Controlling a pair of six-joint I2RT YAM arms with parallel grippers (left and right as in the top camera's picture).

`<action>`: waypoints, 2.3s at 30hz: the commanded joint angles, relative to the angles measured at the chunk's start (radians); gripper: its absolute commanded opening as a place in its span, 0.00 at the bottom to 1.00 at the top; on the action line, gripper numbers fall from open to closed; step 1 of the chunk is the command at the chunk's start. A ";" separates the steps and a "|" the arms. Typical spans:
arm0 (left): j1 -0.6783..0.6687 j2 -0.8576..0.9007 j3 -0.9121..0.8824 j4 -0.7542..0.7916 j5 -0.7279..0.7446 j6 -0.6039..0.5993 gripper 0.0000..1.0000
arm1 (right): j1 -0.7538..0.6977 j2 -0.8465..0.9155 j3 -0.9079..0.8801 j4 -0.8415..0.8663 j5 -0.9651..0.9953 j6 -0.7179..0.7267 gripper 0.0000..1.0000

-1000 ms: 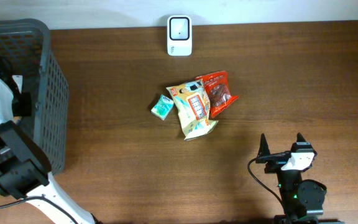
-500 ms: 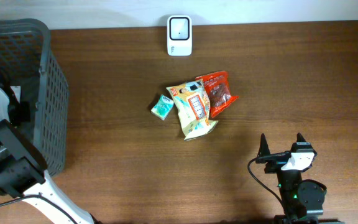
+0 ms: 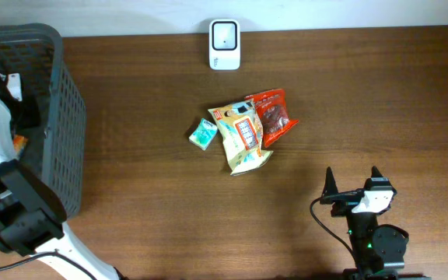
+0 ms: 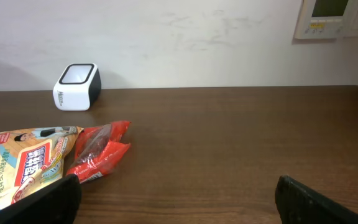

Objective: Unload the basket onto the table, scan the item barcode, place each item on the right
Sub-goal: 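Pick the small orange box from the basket and place it on table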

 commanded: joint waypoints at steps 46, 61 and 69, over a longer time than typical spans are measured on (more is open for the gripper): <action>-0.076 -0.375 0.500 -0.373 1.099 -0.579 0.00 | -0.006 -0.007 -0.009 -0.003 0.008 0.008 0.99; -0.992 -0.013 0.495 -0.702 0.019 -0.762 0.00 | -0.006 -0.007 -0.009 -0.003 0.008 0.008 0.98; -1.097 0.253 0.476 -0.762 0.124 -0.748 0.11 | -0.006 -0.007 -0.009 -0.003 0.008 0.008 0.98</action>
